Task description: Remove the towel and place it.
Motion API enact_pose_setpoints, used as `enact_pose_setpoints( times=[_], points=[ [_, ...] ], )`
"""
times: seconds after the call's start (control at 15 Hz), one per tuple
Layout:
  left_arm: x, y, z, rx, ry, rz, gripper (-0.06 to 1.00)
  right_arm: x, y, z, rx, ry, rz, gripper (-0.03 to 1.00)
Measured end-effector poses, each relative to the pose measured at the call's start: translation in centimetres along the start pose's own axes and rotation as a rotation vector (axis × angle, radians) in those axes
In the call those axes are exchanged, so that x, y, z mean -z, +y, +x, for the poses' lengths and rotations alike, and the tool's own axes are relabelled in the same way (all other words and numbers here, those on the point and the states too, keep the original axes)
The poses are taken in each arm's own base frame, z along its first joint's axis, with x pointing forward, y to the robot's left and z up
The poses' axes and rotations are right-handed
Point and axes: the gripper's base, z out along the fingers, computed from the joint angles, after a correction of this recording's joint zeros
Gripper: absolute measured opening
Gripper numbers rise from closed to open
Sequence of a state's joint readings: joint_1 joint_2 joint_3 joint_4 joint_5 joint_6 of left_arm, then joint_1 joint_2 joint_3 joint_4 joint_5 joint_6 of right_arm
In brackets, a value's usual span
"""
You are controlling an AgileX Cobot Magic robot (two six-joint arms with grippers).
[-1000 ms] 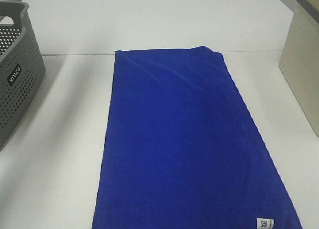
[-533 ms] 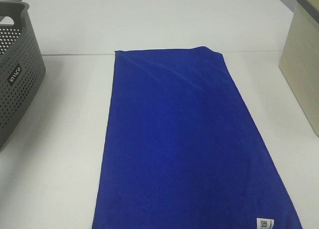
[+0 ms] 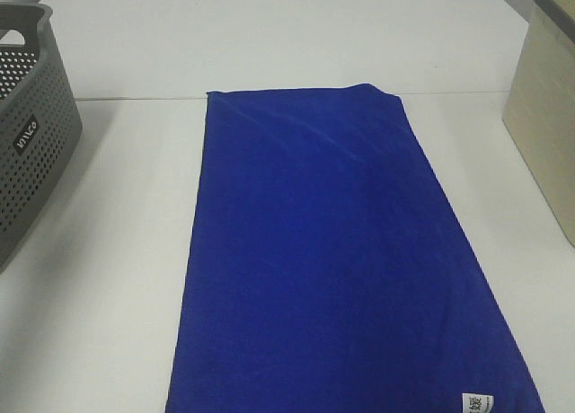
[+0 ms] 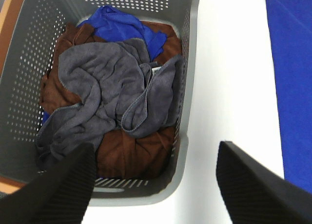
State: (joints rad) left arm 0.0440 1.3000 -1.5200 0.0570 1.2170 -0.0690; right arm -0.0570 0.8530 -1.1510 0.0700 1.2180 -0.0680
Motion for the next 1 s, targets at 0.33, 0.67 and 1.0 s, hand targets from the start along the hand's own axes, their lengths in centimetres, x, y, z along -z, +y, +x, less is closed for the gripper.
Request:
enact_pose_setpoints(
  times=[0.33,0.67,1.0],
  points=[
    [4.6,0.7,6.9,-0.02,-0.071,-0.006,0.65,2.8,0.4,6.1,-0.012,-0.13,0.016,0.64],
    [5.5,1.7,15.1,-0.122,-0.083,-0.075,0.65,2.4,0.7,12.2,0.019,-0.207,0.022,0.64],
    [5.7,2.1,21.5,-0.122,-0.225,-0.085,0.65,-0.4,0.4,17.4,0.053,-0.225,0.065,0.64]
  ],
)
